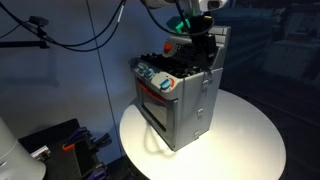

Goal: Press the top switch on the stove

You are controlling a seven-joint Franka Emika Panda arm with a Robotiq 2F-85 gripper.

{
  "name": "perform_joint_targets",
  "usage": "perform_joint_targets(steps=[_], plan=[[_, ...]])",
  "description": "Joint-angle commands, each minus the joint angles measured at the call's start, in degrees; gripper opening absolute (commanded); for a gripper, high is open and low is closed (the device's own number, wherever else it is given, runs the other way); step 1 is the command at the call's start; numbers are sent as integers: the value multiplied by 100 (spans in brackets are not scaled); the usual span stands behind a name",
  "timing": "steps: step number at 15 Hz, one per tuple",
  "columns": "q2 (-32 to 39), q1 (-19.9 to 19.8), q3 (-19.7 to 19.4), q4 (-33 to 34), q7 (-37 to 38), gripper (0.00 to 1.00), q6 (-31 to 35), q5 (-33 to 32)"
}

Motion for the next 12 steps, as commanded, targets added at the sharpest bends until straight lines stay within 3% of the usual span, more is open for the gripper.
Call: perform_joint_targets(steps=[1, 12], plan=[[-50, -28, -8, 31, -193, 100, 8, 158], [-425, -31, -1, -344, -211, 100, -77, 239]])
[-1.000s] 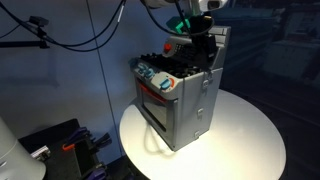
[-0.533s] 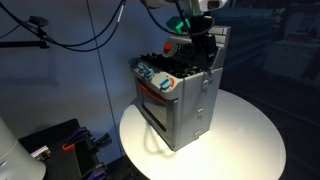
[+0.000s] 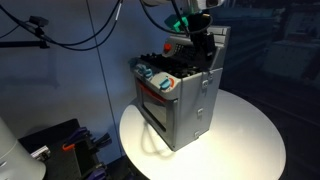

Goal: Press the top switch on the stove

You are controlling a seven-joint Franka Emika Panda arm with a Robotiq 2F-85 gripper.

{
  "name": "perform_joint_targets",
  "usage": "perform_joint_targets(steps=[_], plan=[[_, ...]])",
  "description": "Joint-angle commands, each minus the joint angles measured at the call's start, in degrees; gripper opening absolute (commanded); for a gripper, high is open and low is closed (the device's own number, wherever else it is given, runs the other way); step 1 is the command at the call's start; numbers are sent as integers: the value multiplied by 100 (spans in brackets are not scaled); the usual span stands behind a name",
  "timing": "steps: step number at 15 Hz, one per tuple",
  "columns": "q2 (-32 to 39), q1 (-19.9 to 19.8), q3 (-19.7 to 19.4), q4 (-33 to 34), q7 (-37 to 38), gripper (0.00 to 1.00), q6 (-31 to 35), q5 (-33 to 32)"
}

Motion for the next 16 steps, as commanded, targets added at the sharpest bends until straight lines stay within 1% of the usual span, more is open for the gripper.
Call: perform_joint_targets(steps=[1, 6, 9, 14, 16], plan=[[-302, -34, 1, -239, -222, 100, -110, 225], [-558, -45, 3, -426, -326, 100, -418, 349], [-772, -52, -6, -524, -415, 100, -735, 349], [-1146, -72, -19, -643, -423, 100, -1412, 233], [-1284, -81, -18, -655, -487, 100, -1811, 269]])
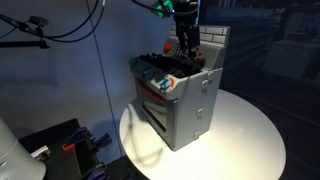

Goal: Press the top switch on the stove

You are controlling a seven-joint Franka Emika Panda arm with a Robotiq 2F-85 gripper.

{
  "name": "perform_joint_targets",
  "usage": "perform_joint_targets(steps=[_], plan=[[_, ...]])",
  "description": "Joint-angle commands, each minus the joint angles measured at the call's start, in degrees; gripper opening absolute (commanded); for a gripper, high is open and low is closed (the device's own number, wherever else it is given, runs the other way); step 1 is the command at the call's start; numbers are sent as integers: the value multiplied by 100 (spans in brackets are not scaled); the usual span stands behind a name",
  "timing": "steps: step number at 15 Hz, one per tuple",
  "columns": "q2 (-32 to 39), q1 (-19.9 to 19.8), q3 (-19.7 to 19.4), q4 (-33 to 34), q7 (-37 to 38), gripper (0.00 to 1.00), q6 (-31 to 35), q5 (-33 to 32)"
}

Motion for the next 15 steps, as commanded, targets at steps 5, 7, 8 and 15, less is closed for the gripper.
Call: perform_joint_targets(steps=[5, 7, 8, 15], plan=[[-661, -66, -12, -92, -192, 100, -1401, -15], [-788, -73, -13, -67, -223, 100, -1744, -10], [-845, -75, -14, -53, -244, 100, -1897, -7], [-1142, -114, -16, -4, -294, 100, -2405, -57]])
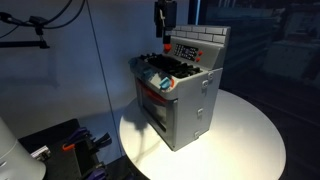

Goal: Press the top switch on the stove

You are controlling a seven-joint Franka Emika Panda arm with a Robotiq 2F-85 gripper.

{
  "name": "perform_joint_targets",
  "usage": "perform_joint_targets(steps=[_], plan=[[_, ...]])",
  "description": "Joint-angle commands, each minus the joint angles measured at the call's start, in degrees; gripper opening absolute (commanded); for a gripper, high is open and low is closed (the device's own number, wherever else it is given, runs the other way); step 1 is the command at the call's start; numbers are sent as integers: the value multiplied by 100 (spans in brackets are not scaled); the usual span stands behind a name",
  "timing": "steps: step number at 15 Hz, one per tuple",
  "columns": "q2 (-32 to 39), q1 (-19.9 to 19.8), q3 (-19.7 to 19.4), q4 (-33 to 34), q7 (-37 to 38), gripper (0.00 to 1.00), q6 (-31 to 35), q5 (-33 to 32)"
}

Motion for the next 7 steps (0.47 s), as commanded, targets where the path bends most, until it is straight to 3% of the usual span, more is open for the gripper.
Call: perform_joint_targets(steps=[1, 7], plan=[[-154, -68, -10, 5, -124, 100, -180, -68], [-68, -63, 19, 12, -24, 100, -89, -12]])
